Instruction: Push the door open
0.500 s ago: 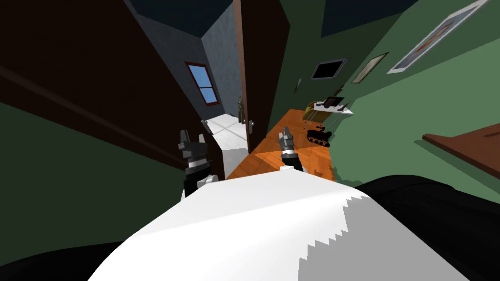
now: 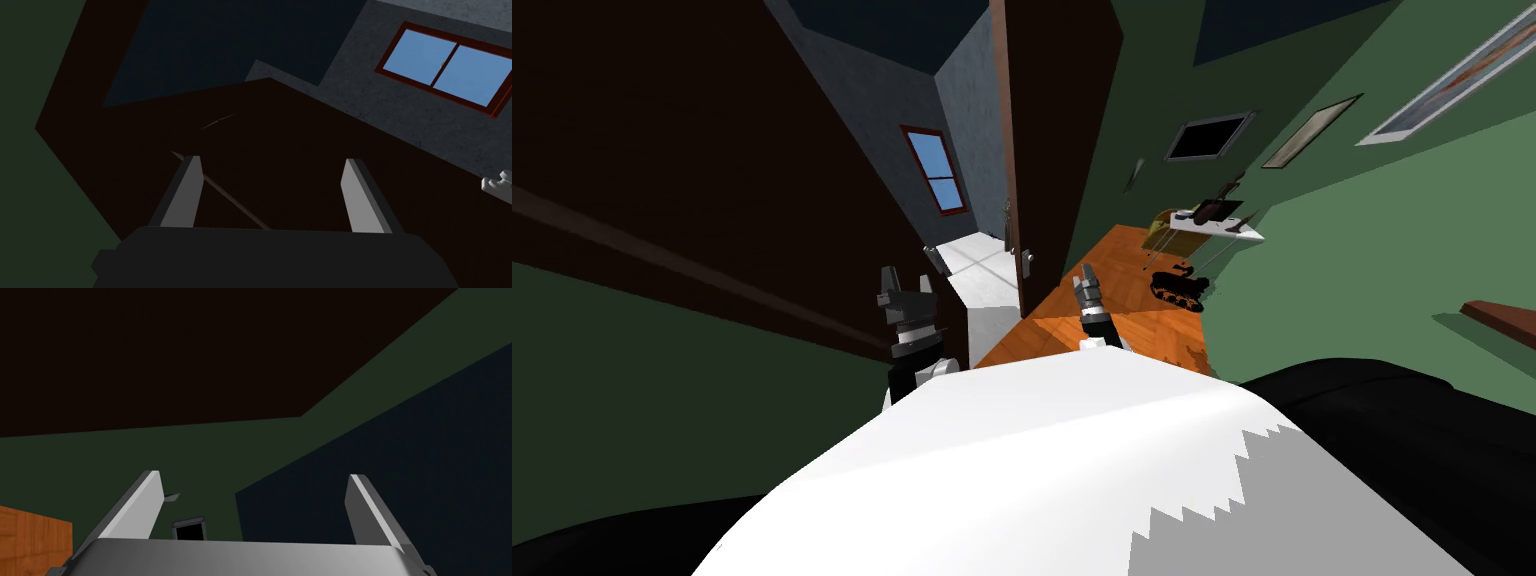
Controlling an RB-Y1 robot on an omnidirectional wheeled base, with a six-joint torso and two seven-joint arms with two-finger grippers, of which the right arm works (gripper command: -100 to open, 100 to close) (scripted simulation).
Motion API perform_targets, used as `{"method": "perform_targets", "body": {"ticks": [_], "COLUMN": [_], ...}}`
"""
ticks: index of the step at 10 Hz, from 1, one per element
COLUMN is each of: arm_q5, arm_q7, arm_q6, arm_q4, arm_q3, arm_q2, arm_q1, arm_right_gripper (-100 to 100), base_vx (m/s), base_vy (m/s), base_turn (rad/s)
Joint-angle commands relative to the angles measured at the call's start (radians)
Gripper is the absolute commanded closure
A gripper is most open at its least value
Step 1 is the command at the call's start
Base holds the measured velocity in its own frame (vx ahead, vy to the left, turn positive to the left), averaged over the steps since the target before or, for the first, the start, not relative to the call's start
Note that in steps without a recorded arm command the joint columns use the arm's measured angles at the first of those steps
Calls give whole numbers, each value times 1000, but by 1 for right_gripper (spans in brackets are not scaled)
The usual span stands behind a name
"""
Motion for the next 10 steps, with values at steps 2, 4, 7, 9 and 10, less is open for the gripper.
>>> {"method": "perform_targets", "body": {"ticks": [2, 4, 7, 9, 10], "arm_q5": [0, -1, -3, -5, -6], "arm_q7": [-8, -13, -23, -30, -33], "arm_q6": [-6, -3, 3, 7, 9], "arm_q4": [69, 104, 163, 204, 225], "arm_q3": [28, 42, 65, 82, 90], "arm_q2": [-9, -16, -26, -32, -35], "arm_q1": [-30, -49, -81, -103, -114], "arm_right_gripper": [-100, -100, -100, -100, -100], "base_vx": [91, 104, 91, 79, 86], "base_vy": [-91, -105, -107, -108, -122], "base_turn": [114, 109, 97, 107, 112]}}
